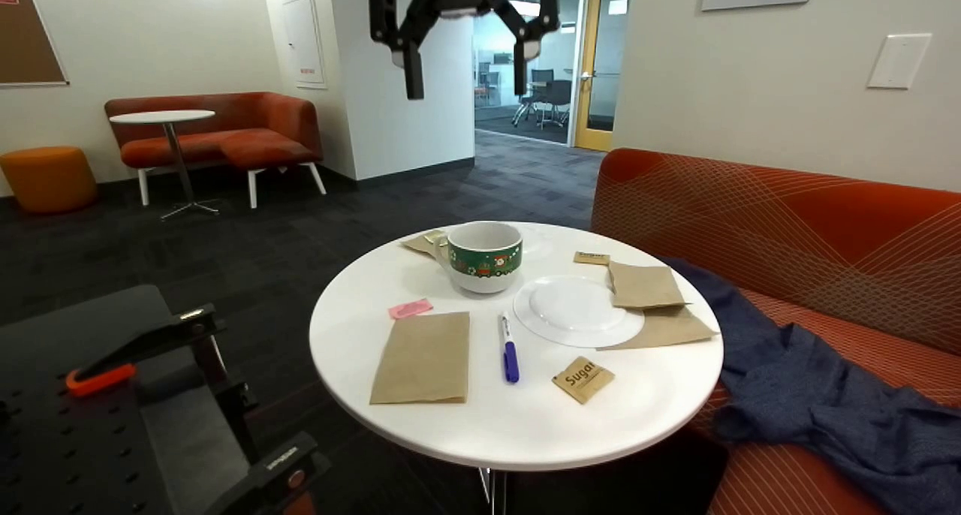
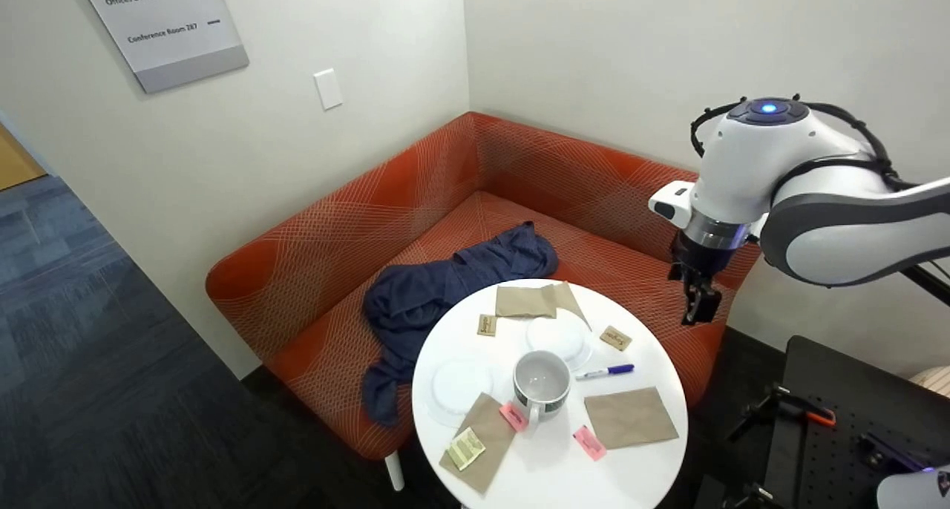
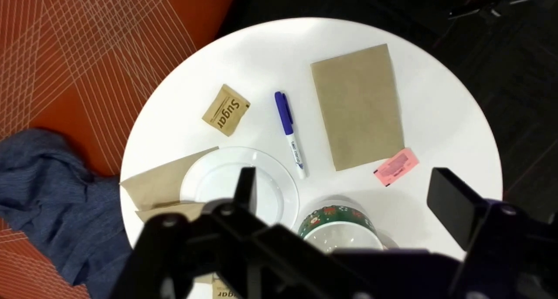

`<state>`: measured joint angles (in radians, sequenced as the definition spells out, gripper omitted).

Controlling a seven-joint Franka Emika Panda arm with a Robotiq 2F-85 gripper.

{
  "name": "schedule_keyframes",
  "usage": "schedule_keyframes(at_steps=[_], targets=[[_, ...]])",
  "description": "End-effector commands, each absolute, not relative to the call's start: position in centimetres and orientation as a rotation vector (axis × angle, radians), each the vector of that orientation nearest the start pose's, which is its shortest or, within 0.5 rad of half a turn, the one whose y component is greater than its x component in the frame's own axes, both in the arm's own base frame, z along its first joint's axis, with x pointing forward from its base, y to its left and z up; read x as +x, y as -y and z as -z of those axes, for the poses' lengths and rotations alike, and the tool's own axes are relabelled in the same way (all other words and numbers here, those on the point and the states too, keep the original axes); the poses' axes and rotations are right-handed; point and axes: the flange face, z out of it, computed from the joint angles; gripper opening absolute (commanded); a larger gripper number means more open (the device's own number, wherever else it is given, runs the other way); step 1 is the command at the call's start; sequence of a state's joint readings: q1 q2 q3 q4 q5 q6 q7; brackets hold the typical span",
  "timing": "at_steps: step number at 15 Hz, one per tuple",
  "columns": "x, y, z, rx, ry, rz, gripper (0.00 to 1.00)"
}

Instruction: Move the marker to the left side of the table

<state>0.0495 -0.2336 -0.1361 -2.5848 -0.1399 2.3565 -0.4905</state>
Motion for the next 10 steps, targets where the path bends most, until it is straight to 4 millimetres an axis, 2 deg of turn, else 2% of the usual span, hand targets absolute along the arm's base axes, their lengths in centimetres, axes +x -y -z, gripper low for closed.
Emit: schedule_keyframes(at_steps=[1, 4, 7, 8, 10], targets=[[42.5, 4.2, -30.0, -3.096, 0.809, 0.035, 1.0], [42.9, 4.3, -27.0, -3.086, 0.804, 0.037, 1.0], [43.6, 4.7, -24.0, -3.007, 0.83, -0.031, 1.0], [42.6, 4.1, -25.5, -3.047, 0.804, -0.019, 1.0], [42.6, 4.1, -24.5, -3.034, 0.811, -0.049, 1.0]])
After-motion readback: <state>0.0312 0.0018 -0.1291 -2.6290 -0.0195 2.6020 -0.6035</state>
